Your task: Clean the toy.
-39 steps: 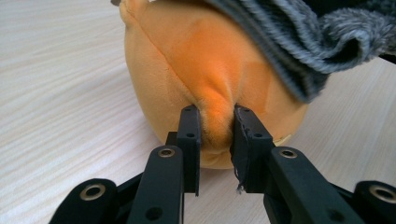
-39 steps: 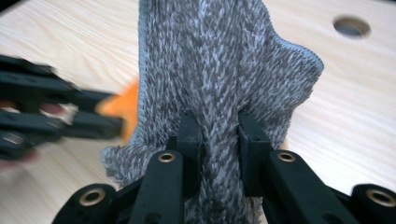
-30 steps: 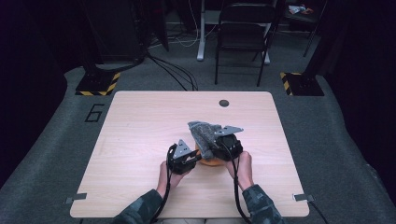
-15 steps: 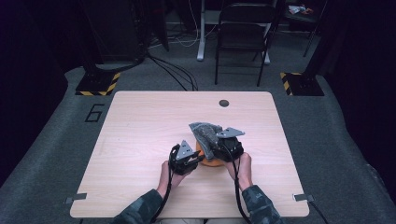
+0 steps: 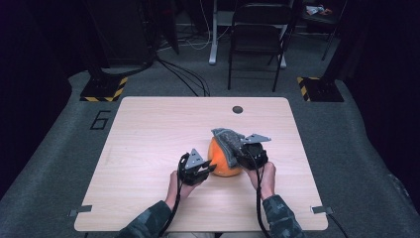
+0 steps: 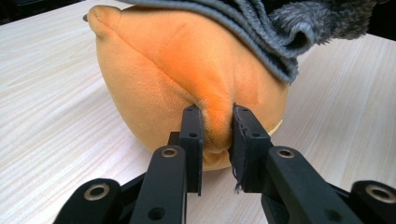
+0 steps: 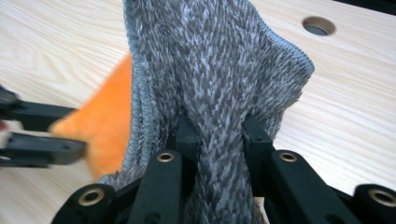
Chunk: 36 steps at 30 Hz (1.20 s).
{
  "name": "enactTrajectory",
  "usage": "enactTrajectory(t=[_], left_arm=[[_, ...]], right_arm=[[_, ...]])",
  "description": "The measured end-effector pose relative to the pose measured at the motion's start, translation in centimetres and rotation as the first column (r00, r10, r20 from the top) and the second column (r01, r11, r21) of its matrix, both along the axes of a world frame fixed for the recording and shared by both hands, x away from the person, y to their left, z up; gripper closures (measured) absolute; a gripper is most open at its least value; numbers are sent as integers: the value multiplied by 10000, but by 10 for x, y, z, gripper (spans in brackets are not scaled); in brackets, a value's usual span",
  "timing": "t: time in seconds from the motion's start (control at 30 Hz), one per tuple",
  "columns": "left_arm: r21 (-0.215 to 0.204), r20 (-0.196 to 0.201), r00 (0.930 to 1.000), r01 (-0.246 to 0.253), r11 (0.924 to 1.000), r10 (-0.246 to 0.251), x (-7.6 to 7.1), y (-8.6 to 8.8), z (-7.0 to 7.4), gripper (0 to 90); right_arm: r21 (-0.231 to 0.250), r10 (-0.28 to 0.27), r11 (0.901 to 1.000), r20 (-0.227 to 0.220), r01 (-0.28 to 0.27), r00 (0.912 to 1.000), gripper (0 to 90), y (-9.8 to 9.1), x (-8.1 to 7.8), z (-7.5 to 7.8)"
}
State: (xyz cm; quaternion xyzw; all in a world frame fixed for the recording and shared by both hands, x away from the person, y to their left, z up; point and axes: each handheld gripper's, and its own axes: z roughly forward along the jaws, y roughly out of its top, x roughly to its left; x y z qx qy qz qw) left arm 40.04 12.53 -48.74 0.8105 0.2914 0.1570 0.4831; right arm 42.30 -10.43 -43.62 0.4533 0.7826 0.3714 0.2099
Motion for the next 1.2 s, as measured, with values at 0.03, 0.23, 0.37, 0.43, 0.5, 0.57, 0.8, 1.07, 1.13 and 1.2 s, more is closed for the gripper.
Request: enactTrajectory(t=[0.03, 0.23, 0.37, 0.43, 0.5, 0.57, 0.8, 1.07, 1.13, 1.2], left_arm=[[14, 9, 10000, 5, 10000, -5, 0, 0, 0, 758], [8, 31, 10000, -44, 10000, 44, 0, 0, 0, 753], [-12, -78, 10000, 1, 10000, -1, 0, 1, -1, 751], [15, -56, 10000, 34, 10000, -34, 1, 1, -1, 749], [-2, -54, 10000, -12, 10000, 12, 0, 0, -1, 748], [-8, -74, 10000, 1, 10000, -1, 1, 1, -1, 748], [-15, -131, 9999, -36, 10000, 36, 2, 3, -2, 742], [-86, -211, 9998, -61, 9999, 59, 3, 5, -3, 738], [-112, -202, 9998, -80, 9999, 77, 3, 5, -3, 737], [-112, -163, 9998, -100, 9999, 98, 2, 4, -3, 737]], right_arm=[[-99, 23, 9999, 0, -23, 10000, 734, -2, 1, -1], [36, -427, 9991, -337, 428, 9985, 735, -17, 5, -7], [71, -709, 9974, -623, 714, 9955, 735, -27, 8, -14], [40, -859, 9962, -780, 865, 9932, 735, -31, 9, -17], [121, -968, 9951, -944, 984, 9908, 736, -35, 10, -21], [134, -937, 9953, -1052, 957, 9900, 736, -38, 12, -23], [-379, -1471, 9890, -1658, 1428, 9751, 742, -46, 17, -41], [-372, -1830, 9831, -1600, 1793, 9700, 749, -61, 19, -38], [68, -1760, 9840, -1228, 1781, 9767, 749, -63, 15, -22], [373, -1533, 9869, -826, 1568, 9847, 749, -59, 10, -4]])
